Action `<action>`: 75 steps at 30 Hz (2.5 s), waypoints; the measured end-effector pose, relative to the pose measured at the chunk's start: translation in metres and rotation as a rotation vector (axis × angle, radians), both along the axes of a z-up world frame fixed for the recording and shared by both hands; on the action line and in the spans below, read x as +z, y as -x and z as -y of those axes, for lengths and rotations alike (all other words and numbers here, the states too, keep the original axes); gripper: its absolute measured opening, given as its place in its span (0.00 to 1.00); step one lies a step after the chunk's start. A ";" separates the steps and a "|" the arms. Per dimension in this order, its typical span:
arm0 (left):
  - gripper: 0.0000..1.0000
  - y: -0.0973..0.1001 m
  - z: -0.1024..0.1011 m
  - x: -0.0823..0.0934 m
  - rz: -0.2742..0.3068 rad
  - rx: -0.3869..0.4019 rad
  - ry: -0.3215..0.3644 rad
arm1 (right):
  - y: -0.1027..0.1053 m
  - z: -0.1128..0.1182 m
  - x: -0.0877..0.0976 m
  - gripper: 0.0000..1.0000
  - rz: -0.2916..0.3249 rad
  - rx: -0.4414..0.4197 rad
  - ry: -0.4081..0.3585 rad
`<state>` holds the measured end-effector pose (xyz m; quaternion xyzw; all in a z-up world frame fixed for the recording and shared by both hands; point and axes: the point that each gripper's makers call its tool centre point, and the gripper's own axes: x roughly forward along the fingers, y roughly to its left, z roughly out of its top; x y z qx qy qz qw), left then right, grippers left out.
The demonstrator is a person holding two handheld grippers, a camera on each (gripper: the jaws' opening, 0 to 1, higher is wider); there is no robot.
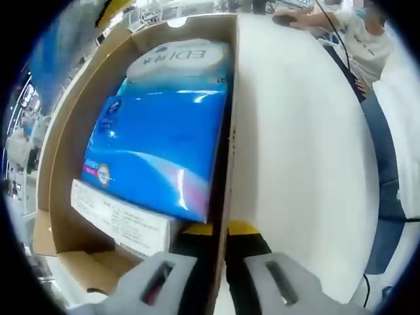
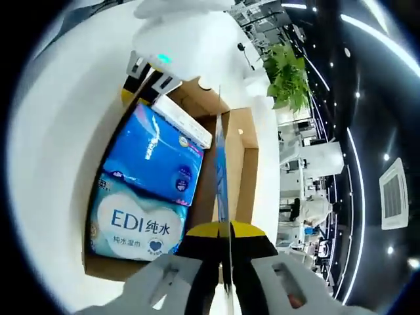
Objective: Operate the shoe box by opening the lid, removing the specified soft item, and placing it in the target area until the item is outside and the box remains undamaged.
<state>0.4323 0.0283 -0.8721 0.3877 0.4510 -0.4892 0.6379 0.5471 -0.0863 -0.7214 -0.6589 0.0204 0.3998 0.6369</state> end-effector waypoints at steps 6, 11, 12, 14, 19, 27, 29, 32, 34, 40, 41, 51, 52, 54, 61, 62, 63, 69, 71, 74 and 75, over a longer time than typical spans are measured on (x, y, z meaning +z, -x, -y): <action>0.03 0.000 0.000 -0.001 0.000 0.002 -0.001 | 0.000 0.016 0.011 0.01 0.014 -0.007 -0.011; 0.03 0.000 0.000 0.000 0.002 -0.002 -0.001 | -0.005 0.040 0.015 0.01 0.017 -0.042 -0.008; 0.03 0.000 0.000 0.000 0.002 -0.001 -0.001 | -0.006 0.044 0.015 0.01 0.020 -0.046 -0.003; 0.03 0.000 0.000 0.000 0.000 0.003 0.000 | -0.006 0.049 0.015 0.01 0.021 -0.051 0.000; 0.03 0.000 0.000 -0.001 0.014 -0.007 0.002 | -0.008 0.073 0.015 0.01 0.021 -0.090 0.001; 0.03 0.000 0.000 -0.001 0.007 0.004 0.005 | -0.012 0.096 0.016 0.01 0.022 -0.122 0.002; 0.03 0.000 0.000 0.000 0.008 0.003 0.006 | -0.013 0.105 0.015 0.01 0.022 -0.134 0.004; 0.03 0.001 0.000 0.000 0.006 0.004 0.008 | -0.014 0.114 0.014 0.01 0.020 -0.146 0.007; 0.03 0.000 0.000 0.000 0.007 0.002 0.008 | -0.015 0.117 0.012 0.01 0.017 -0.151 0.009; 0.03 0.000 -0.001 0.000 0.005 0.001 0.018 | -0.016 0.135 0.001 0.01 -0.004 -0.175 0.023; 0.03 -0.001 -0.001 0.000 0.000 0.008 0.024 | -0.016 0.138 0.000 0.01 -0.009 -0.179 0.025; 0.03 0.000 0.000 -0.001 0.008 0.006 0.029 | -0.019 0.161 -0.028 0.01 -0.071 -0.212 0.044; 0.03 0.000 0.000 0.000 0.009 0.006 0.028 | -0.019 0.163 -0.032 0.01 -0.080 -0.215 0.048; 0.03 0.000 0.000 0.000 0.009 0.007 0.028 | -0.019 0.165 -0.037 0.01 -0.090 -0.218 0.046; 0.03 0.000 0.000 0.000 0.010 0.012 0.027 | -0.020 0.181 -0.058 0.01 -0.137 -0.238 0.065; 0.03 0.000 0.000 0.000 0.011 0.012 0.026 | -0.020 0.181 -0.059 0.01 -0.141 -0.240 0.064; 0.03 0.000 0.000 0.000 0.009 0.016 0.027 | -0.020 0.182 -0.063 0.01 -0.151 -0.242 0.063; 0.03 0.000 0.000 0.000 0.007 0.017 0.025 | -0.024 0.176 -0.076 0.01 -0.183 -0.229 0.049; 0.03 0.000 0.000 0.000 0.005 0.020 0.026 | -0.025 0.176 -0.084 0.01 -0.198 -0.231 0.060; 0.03 0.000 0.000 0.000 0.005 0.020 0.024 | -0.024 0.177 -0.093 0.01 -0.222 -0.235 0.056; 0.03 0.000 0.000 -0.001 0.006 0.021 0.023 | -0.023 0.177 -0.098 0.01 -0.234 -0.232 0.059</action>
